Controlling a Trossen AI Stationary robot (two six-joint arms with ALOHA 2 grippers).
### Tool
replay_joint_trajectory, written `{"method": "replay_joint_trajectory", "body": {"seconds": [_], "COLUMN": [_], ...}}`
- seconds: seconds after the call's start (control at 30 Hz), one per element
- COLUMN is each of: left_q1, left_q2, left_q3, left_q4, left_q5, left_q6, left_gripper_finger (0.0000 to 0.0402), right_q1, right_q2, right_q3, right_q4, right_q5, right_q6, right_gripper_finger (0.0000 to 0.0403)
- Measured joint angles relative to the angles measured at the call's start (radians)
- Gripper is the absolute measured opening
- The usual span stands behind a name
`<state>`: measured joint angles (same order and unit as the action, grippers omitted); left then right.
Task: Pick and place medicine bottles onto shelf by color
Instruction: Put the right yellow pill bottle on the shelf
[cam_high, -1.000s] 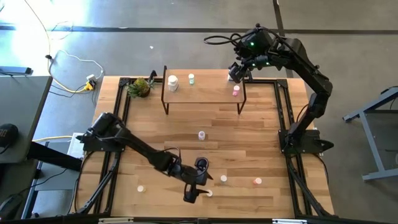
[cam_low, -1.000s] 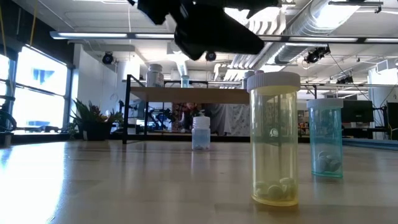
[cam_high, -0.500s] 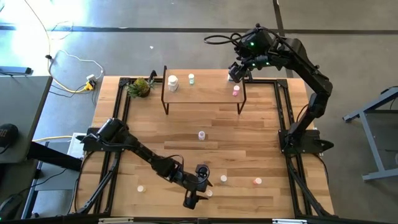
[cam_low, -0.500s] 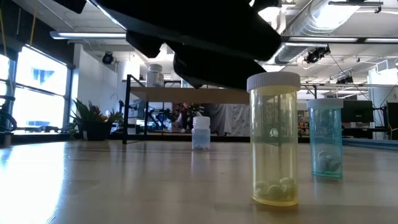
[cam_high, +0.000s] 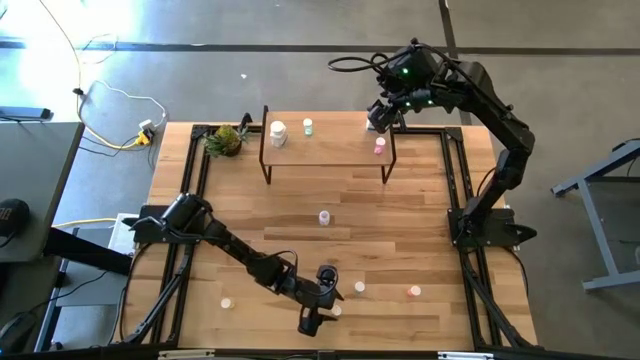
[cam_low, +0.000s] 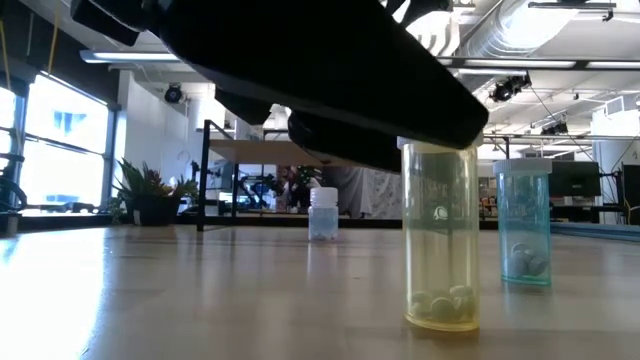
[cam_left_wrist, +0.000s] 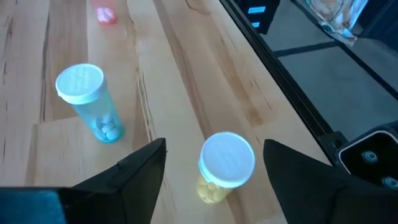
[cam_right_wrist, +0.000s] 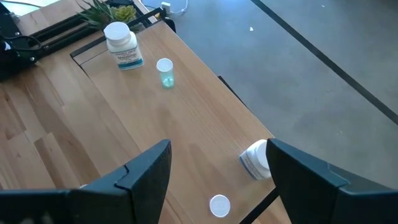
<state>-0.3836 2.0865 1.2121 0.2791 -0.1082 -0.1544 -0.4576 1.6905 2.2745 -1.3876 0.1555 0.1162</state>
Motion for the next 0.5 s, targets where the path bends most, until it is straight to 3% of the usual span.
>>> {"method": "replay_joint_trajectory", "body": {"seconds": [0.5], "left_q1": [0.001], "left_q2": [0.0], "left_q3": [0.0], "left_q4": [-0.02], "left_q5": [0.028], "left_q6": [-0.019], "left_gripper_finger": [0.0099], "right_q1": [0.0], "right_q2": [0.0], "right_q3": [0.0], "right_q4": [0.0], "right_q5": [0.0], "right_q6": [0.018], "right_gripper_finger": [0.0254]}}
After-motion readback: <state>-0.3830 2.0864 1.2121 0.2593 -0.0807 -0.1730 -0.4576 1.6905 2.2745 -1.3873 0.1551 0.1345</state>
